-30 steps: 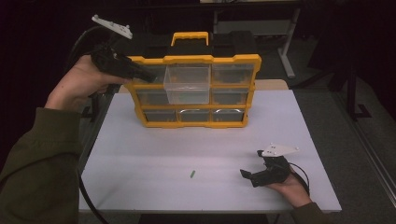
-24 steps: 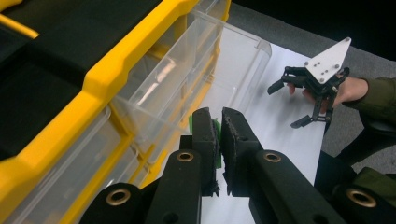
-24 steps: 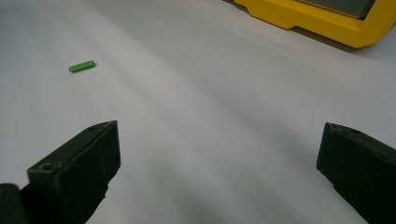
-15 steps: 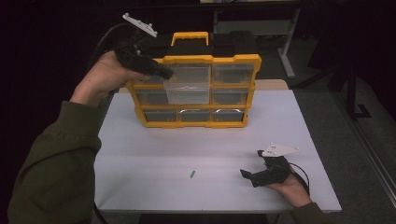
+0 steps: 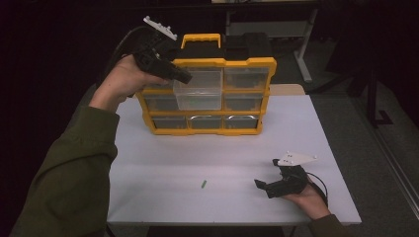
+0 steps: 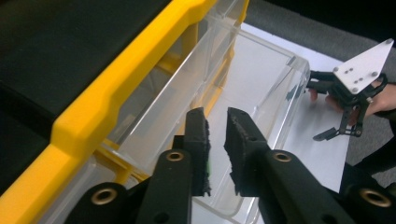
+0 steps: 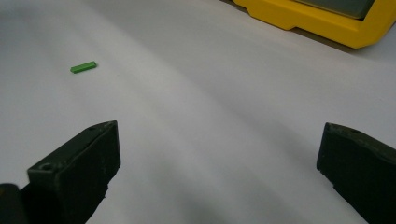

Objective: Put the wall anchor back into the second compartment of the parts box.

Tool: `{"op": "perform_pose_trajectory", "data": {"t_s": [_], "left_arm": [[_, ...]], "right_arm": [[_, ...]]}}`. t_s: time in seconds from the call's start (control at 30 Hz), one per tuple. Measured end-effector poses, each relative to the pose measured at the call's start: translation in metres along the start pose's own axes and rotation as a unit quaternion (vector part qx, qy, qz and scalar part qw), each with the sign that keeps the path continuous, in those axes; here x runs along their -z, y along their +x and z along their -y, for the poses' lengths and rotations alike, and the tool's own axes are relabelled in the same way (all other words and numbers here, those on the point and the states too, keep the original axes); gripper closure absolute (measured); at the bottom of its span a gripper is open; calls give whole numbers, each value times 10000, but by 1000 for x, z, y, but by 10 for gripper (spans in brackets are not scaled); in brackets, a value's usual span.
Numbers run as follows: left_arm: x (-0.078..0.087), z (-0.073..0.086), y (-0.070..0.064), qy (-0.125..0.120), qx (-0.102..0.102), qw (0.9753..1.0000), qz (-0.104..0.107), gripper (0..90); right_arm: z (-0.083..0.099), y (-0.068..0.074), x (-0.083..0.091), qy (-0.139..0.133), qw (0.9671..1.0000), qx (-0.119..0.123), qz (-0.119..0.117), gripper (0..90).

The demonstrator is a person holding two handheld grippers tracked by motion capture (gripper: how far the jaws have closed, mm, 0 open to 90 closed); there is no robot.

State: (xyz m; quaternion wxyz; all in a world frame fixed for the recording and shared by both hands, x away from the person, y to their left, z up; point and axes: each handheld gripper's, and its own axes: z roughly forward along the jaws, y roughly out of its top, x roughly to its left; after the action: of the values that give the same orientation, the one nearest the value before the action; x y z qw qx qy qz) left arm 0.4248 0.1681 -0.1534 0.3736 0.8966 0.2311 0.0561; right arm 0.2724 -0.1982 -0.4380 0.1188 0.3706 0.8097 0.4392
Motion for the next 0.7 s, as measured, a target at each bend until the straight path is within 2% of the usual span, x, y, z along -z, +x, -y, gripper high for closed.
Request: {"op": "perform_pose_trajectory", "data": {"t_s": [0.33, 0.53, 0.7], "left_arm": [[25, 11, 2, -257, 68, 9996, -55, 597], [37, 25, 2, -352, 87, 9993, -22, 472], [42, 38, 1, -349, 100, 9993, 12, 410]], "right_arm": [[0, 0, 0, -22, 10000, 1, 3, 0], [0, 0, 0, -8, 10000, -4, 8, 0], [0, 0, -1, 1, 10000, -12, 10, 0]]}}
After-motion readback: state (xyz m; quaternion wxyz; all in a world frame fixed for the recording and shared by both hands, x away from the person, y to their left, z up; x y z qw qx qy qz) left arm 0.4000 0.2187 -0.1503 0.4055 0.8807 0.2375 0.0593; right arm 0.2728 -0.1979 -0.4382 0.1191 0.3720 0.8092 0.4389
